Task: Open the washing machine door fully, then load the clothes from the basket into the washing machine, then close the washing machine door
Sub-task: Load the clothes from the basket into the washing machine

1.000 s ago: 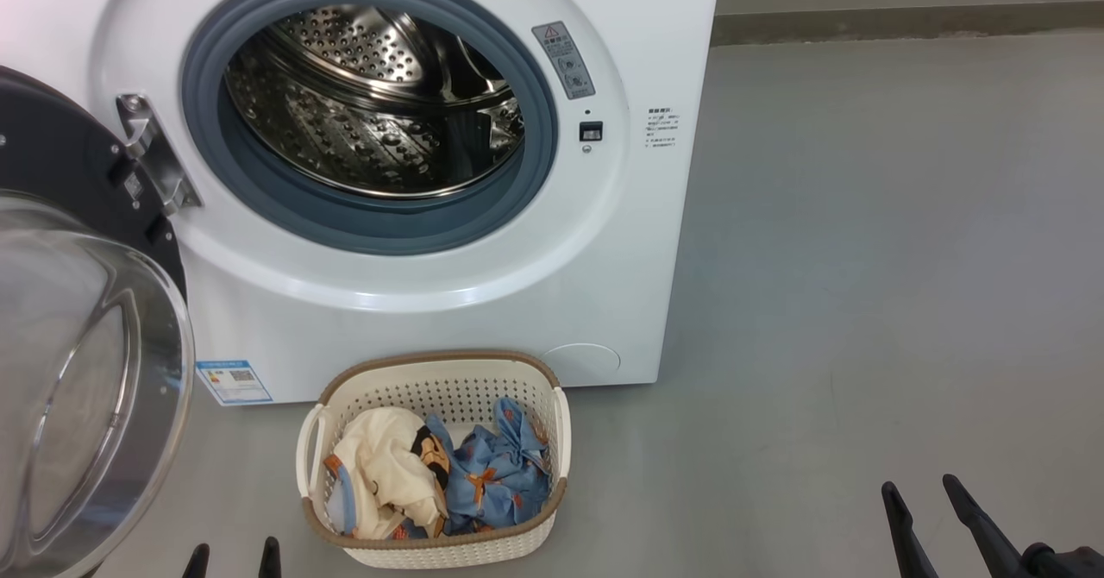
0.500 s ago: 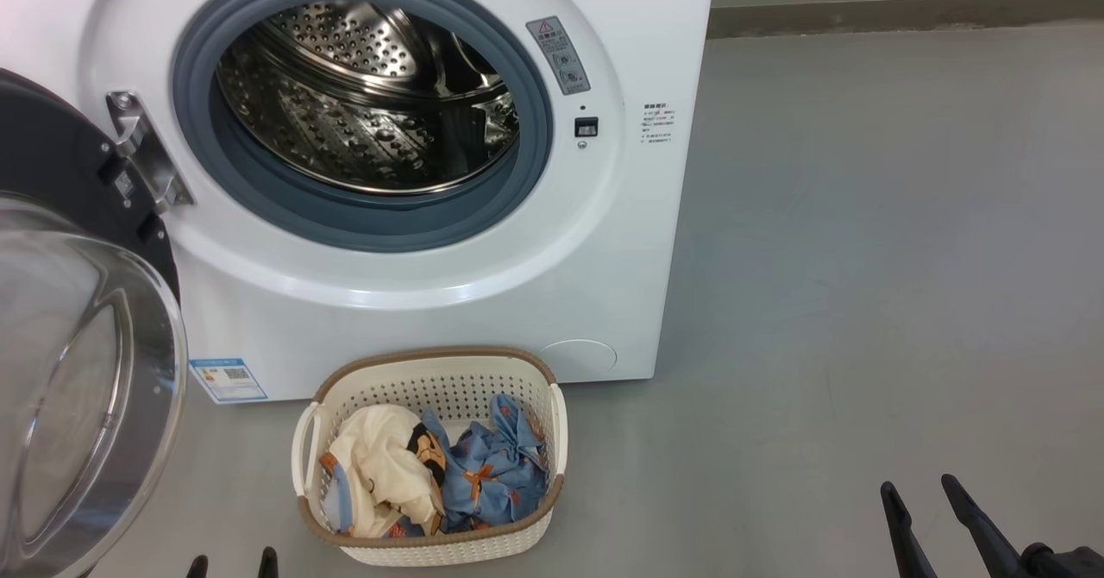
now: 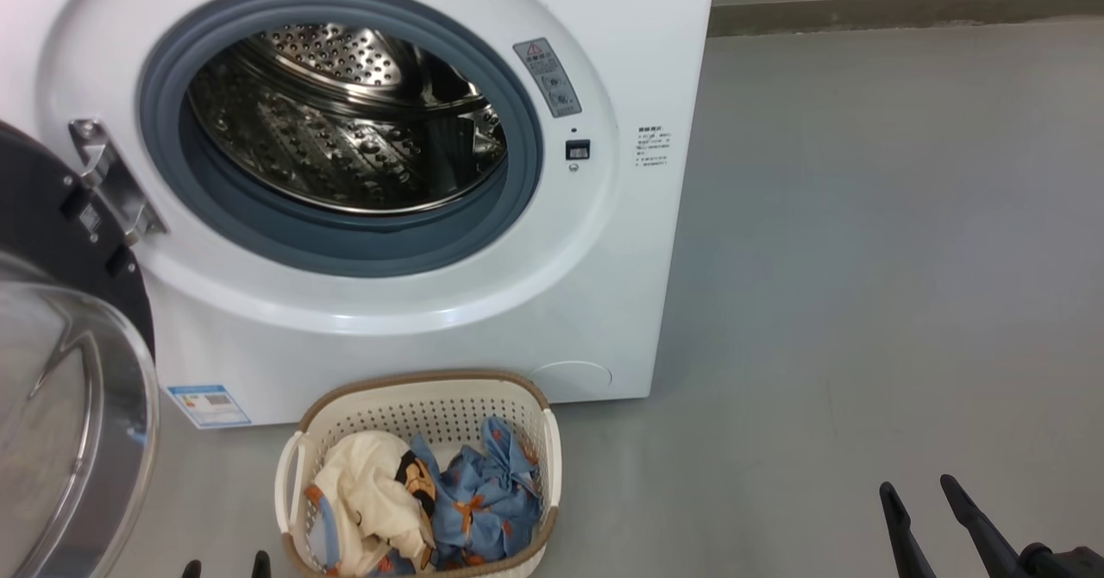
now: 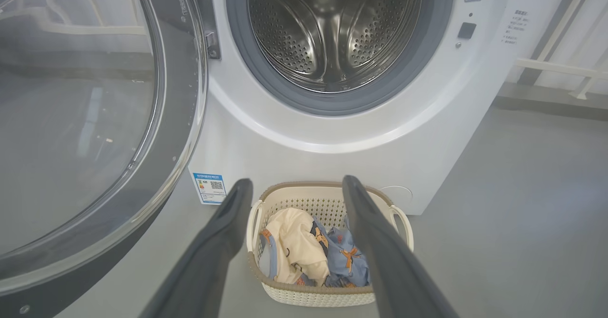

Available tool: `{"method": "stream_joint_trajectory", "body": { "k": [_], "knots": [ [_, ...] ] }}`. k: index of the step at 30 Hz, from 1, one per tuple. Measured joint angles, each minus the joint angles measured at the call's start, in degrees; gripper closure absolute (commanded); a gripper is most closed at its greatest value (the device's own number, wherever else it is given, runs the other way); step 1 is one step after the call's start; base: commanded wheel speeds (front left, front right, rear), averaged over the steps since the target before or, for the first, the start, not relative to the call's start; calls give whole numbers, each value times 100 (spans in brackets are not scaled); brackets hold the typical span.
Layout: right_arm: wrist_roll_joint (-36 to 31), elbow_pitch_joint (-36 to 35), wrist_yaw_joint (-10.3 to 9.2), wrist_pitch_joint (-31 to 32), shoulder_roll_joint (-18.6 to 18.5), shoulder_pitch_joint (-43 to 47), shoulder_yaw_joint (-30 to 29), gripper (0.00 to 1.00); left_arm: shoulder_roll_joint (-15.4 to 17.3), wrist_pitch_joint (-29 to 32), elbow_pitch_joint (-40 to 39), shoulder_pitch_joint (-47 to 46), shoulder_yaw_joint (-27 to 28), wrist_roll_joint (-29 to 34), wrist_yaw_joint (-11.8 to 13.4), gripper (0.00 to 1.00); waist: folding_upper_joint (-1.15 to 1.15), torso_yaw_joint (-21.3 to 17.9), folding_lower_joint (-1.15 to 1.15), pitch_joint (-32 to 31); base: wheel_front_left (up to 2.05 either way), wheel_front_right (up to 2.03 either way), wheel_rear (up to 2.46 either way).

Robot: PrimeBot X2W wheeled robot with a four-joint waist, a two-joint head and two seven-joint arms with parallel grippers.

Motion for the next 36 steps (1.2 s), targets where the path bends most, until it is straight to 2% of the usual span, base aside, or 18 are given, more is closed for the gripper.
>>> {"method": "stream_joint_trajectory", "body": {
  "k": [21,32,36],
  "knots": [
    [1,-1,0,0,-2,-2,3,0,-1,0,-1,-3,0,10,69,0,0,-2,0,66,30,-30,0],
    [1,-1,0,0,33,-54,109,0,0,0,2,-25,-271,19,68,0,0,-89,0,270,0,0,0],
    [1,-1,0,0,104,-131,147,0,0,0,254,-235,-414,103,35,0,0,-144,0,442,0,0,0]
  ]
}}
